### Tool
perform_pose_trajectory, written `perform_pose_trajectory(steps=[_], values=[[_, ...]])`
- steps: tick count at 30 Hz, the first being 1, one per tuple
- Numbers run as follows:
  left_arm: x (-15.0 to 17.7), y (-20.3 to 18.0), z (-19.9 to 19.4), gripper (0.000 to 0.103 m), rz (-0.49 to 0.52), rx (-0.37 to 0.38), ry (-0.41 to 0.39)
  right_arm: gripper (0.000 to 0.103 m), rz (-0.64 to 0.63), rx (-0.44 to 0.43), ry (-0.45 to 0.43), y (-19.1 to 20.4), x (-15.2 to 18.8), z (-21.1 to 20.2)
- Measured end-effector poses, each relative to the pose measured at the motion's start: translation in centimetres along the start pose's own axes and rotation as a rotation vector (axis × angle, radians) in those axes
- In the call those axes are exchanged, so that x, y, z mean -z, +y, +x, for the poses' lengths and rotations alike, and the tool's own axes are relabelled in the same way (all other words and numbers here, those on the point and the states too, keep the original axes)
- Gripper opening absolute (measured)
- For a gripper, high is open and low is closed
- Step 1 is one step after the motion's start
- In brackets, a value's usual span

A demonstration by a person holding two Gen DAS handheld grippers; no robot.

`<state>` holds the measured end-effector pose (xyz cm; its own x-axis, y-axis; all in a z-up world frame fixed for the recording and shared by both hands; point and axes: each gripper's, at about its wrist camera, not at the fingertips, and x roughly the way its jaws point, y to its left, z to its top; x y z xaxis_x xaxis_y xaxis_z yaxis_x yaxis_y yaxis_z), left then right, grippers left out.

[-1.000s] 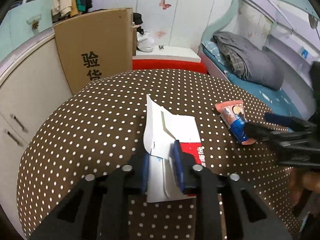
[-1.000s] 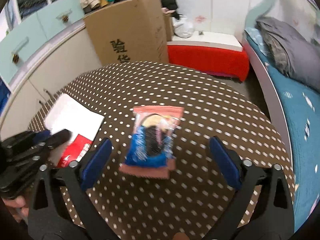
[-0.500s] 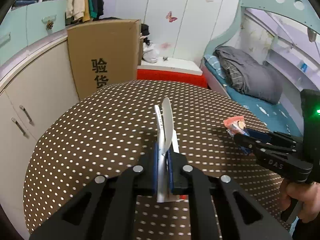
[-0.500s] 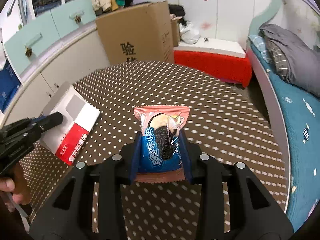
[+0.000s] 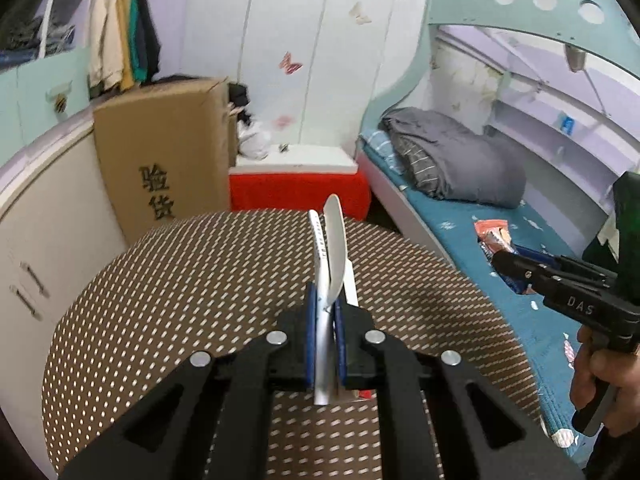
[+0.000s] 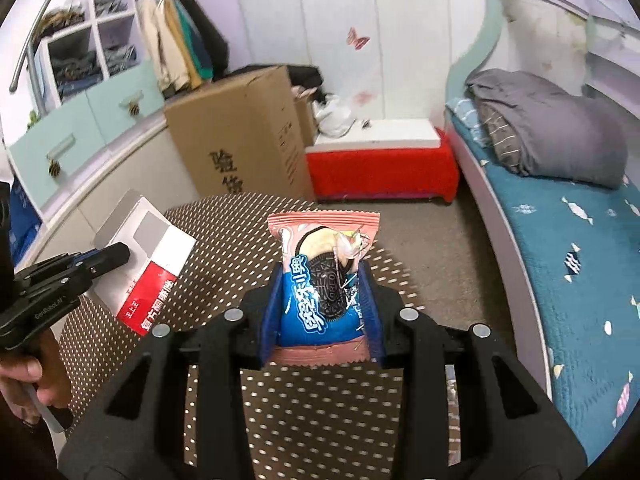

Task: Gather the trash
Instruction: 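Carry the wrapper and Oreo bag over the wastebasket and open both tools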

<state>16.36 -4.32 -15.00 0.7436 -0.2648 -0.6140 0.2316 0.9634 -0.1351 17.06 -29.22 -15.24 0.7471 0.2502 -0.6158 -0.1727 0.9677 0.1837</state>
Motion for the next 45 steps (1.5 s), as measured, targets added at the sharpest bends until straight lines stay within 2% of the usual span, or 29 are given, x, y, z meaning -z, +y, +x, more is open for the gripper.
perform_pose_trajectory(steps=[7, 12, 18, 25, 34, 36, 37, 38, 40, 45], values=[[-3.6, -5.5, -0.7, 0.008, 0.062, 0.073, -0.063, 0.036, 0.062, 0.061, -0.076, -5.2, -1.0, -3.9], [-5.4, -11.1, -0.3, 0.008, 0.124, 0.151, -0.082, 0.036, 0.157, 0.127, -0.111, -11.0, -0.5, -6.1], [-6.0, -18.3, 1.6, 0.008, 0.212, 0.21, -0.076, 0.036, 0.271, 0.225, -0.077, -18.2, 2.0, -6.6], [-5.1, -24.0, 5.8, 0.008, 0.272, 0.263, -0.004, 0.036, 0.377, 0.255, 0.02, -24.0, 5.5, -3.3], [-3.2, -27.8, 12.3, 0.008, 0.323, 0.266, 0.114, 0.038, 0.52, 0.22, 0.204, -29.4, 11.8, 5.7], [-2.6, -28.5, 14.1, 0.008, 0.338, 0.262, 0.153, 0.041, 0.545, 0.2, 0.247, -30.3, 13.2, 7.8], [-2.3, -28.9, 15.0, 0.008, 0.343, 0.26, 0.173, 0.054, 0.559, 0.198, 0.252, -30.7, 13.7, 8.3], [-2.1, -29.1, 15.7, 0.008, 0.347, 0.259, 0.188, 0.074, 0.589, 0.203, 0.258, -31.4, 14.4, 8.9], [-1.5, -29.8, 17.2, 0.008, 0.359, 0.256, 0.222, 0.08, 0.643, 0.202, 0.255, -32.6, 15.3, 9.2], [0.2, -31.7, 21.5, 0.008, 0.398, 0.257, 0.331, 0.085, 0.703, 0.219, 0.207, -34.5, 15.9, 7.3]])
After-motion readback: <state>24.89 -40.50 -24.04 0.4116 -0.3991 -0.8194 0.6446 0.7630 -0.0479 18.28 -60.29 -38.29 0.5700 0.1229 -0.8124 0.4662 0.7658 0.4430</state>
